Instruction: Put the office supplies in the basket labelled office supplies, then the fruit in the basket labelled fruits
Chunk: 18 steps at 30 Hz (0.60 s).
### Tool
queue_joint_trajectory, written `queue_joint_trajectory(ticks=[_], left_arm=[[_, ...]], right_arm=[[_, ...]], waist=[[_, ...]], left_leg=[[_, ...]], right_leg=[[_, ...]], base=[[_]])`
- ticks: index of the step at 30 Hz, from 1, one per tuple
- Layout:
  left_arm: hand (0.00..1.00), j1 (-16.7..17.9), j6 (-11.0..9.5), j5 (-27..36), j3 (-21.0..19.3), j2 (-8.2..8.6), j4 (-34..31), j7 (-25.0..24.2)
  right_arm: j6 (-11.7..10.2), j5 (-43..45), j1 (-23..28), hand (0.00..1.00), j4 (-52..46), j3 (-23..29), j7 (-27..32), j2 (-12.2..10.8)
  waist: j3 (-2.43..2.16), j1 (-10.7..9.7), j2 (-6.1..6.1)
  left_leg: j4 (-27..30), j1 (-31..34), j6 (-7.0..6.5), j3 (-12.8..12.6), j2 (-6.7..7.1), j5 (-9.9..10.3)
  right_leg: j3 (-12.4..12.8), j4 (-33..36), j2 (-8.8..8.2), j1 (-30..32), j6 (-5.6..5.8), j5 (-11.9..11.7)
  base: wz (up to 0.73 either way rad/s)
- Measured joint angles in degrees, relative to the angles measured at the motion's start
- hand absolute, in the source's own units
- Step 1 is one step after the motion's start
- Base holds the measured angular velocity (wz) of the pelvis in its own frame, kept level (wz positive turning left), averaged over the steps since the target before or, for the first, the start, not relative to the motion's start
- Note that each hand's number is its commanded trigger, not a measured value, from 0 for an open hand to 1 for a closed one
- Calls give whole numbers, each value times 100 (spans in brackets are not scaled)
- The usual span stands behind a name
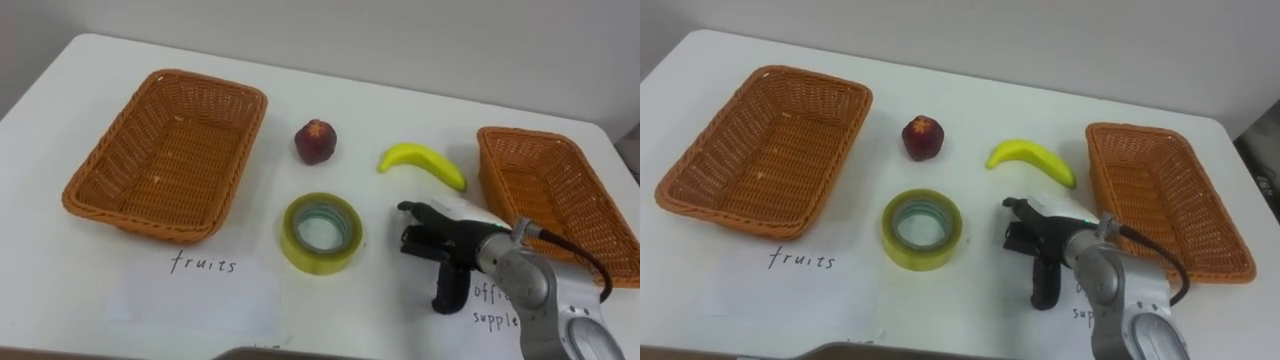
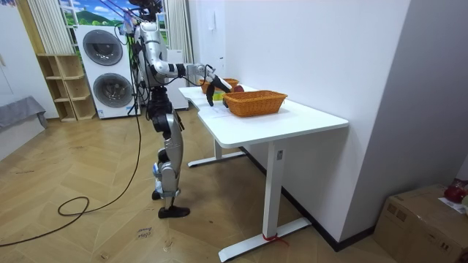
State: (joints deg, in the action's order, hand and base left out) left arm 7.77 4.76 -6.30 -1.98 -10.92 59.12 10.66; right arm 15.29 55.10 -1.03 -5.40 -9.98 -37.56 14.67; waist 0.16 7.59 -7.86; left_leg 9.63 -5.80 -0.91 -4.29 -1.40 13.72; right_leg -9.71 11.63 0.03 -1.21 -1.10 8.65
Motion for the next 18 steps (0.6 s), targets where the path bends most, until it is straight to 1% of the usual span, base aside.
queue_joint_trajectory(ticks=[4, 8, 17, 18], left_arm=[[0, 20, 1, 0, -3, -4, 0, 7], [0, 67, 1, 0, -7, -7, -1, 13], [0, 75, 0, 4, -4, -4, -127, 18], [0, 75, 0, 4, -2, -4, -127, 22]], right_arm=[[21, -89, -1, 0, 26, 13, 78, 13], [22, -140, 0, 0, 37, 13, 181, 17], [21, -190, 0, 0, 61, 20, 247, 20], [25, -191, 0, 100, 61, 18, 247, 20]], waist=[[-4, -32, -6], [-4, -112, -6], [-4, -116, -7], [-4, -114, -7]], left_leg=[[2, 0, -1, 3, 2, 0], [2, 0, -1, 2, 2, 0], [-1, -2, -1, 0, 2, 0], [-2, -2, -1, 0, 1, 0]], right_leg=[[8, 1, 2, 0, 0, -2], [12, -1, 4, 2, 0, -2], [15, -2, 6, 4, 0, -2], [15, -2, 6, 5, 0, -3]], base=[[0], [0], [0], [0]])
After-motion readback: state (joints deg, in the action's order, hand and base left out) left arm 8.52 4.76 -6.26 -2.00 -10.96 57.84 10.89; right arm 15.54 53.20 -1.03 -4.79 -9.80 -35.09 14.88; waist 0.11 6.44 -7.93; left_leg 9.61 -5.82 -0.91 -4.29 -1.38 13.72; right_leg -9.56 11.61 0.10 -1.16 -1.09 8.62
